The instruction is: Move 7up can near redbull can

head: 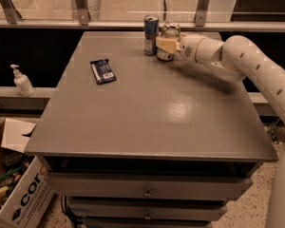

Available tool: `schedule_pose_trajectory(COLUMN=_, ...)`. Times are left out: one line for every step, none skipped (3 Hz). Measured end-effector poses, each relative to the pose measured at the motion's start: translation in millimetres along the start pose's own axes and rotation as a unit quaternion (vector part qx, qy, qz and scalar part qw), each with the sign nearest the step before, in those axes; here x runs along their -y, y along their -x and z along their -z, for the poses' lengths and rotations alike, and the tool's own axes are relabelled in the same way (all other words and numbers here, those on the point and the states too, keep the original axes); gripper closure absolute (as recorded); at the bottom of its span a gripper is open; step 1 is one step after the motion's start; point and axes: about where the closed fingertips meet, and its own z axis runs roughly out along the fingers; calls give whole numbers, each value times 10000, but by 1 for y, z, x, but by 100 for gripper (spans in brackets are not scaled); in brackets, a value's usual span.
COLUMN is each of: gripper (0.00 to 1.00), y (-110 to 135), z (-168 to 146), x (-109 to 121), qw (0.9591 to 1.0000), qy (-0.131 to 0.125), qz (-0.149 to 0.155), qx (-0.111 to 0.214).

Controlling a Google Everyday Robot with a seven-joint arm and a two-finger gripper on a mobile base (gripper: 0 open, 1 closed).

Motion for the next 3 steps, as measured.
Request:
schedule_pose_trajectory(gripper=82, y=-5, z=-8, x=-7, qw=9999, qy=135, qz=-13, qx=-104)
schedule_pose_trajectory(gripper=59, y=-2, z=-8, x=-7, qw=9999, qy=135, qz=-13, qx=-104)
schedule_pose_trajectory(gripper=36, y=-1, z=-8, x=-7, qw=9999, qy=136, qz=-13, qx=-105)
